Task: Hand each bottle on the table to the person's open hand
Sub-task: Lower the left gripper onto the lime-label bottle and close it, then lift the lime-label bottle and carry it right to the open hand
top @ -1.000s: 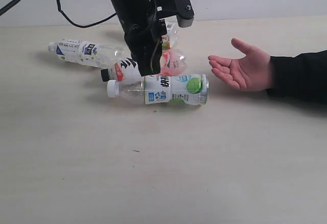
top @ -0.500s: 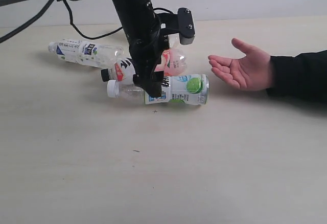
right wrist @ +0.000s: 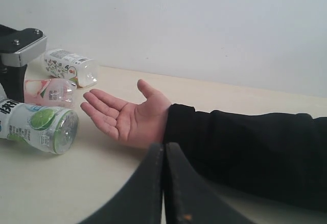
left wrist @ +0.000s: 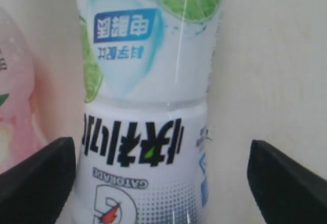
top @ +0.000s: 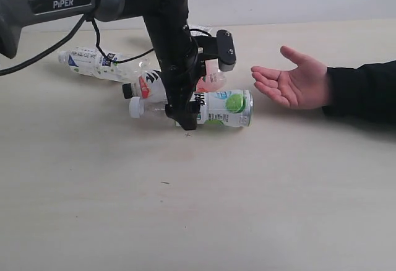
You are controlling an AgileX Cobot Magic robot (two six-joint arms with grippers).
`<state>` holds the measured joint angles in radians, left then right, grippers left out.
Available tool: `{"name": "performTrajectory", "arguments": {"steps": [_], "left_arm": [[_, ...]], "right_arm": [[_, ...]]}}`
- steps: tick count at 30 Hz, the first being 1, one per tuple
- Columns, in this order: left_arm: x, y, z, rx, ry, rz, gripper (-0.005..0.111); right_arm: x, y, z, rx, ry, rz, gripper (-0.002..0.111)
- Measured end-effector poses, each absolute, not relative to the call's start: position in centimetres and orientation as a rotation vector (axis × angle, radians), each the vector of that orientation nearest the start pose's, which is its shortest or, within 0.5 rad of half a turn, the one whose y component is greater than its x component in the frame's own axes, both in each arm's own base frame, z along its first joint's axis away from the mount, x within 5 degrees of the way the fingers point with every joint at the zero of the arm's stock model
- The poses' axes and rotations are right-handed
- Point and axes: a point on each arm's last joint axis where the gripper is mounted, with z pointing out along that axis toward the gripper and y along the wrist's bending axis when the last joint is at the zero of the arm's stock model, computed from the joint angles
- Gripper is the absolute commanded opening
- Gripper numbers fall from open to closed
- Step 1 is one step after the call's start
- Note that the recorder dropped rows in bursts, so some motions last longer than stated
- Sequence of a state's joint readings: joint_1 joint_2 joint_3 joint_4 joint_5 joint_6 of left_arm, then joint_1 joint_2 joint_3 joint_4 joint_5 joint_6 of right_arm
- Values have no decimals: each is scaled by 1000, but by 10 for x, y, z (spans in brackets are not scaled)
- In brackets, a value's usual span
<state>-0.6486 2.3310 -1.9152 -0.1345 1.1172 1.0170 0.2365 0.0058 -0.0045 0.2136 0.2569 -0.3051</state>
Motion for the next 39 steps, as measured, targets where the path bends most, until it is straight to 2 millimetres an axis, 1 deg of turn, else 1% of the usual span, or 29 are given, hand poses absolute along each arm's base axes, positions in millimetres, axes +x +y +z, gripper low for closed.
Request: {"name": "performTrajectory", "arguments": {"steps": [4, 8, 10, 12, 13, 14, 15, 16, 17, 18, 19, 24, 26, 30, 31, 32, 33, 34, 35, 37, 39], "left_arm": [[375, -298, 140, -2353, -2257, 168, 86], [376, -299, 137, -2354, -2260, 167, 86], [377, -299, 128, -2345, -2255, 168, 86], [377, -299, 120, -2334, -2246, 171, 83], [377, -299, 120, -2333, -2246, 171, 72], [377, -299, 119, -2332, -2245, 171, 65], [377, -299, 119, -2333, -2245, 171, 53], [377, -299, 120, -2334, -2247, 170, 43], [377, -299, 120, -2334, -2247, 170, 26], [377, -300, 120, -2335, -2248, 170, 12], [377, -300, 120, -2334, -2249, 172, 1], [373, -297, 121, -2301, -2209, 187, 0], [372, -296, 128, -2268, -2234, 191, 0], [371, -295, 147, -2239, -2310, 188, 0], [370, -295, 158, -2217, -2355, 188, 0], [369, -294, 163, -2194, -2387, 189, 0], [368, -295, 172, -2118, -2474, 195, 0], [367, -295, 177, -2067, -2523, 200, 0], [364, -297, 184, -1970, -2607, 213, 0], [358, -301, 195, -1834, -2710, 266, 0], [354, -305, 200, -1762, -2752, 328, 0]], "right_arm": [[53, 18, 192, -329, 1707, 148, 0], [53, 18, 192, -329, 1707, 148, 0], [53, 18, 192, -329, 1707, 148, 0], [53, 18, 192, -329, 1707, 148, 0], [53, 18, 192, -329, 1707, 148, 0], [53, 18, 192, -329, 1707, 148, 0], [53, 18, 192, -329, 1707, 148, 0], [53, 18, 192, -329, 1707, 148, 0], [53, 18, 192, -329, 1707, 148, 0], [53, 18, 192, -329, 1707, 148, 0], [53, 18, 192, -329, 1707, 148, 0], [53, 18, 192, -329, 1707, 148, 0], [53, 18, 192, -329, 1707, 148, 0], [53, 18, 192, -329, 1707, 148, 0], [53, 18, 192, -329, 1707, 148, 0], [53, 18, 192, -329, 1707, 148, 0], [53, 18, 192, -329, 1707, 148, 0], [53, 18, 192, -329, 1707, 148, 0], [53, 18, 192, -329, 1707, 148, 0], [53, 18, 192, -329, 1707, 148, 0], [53, 18, 192, -329, 1707, 148, 0]]}}
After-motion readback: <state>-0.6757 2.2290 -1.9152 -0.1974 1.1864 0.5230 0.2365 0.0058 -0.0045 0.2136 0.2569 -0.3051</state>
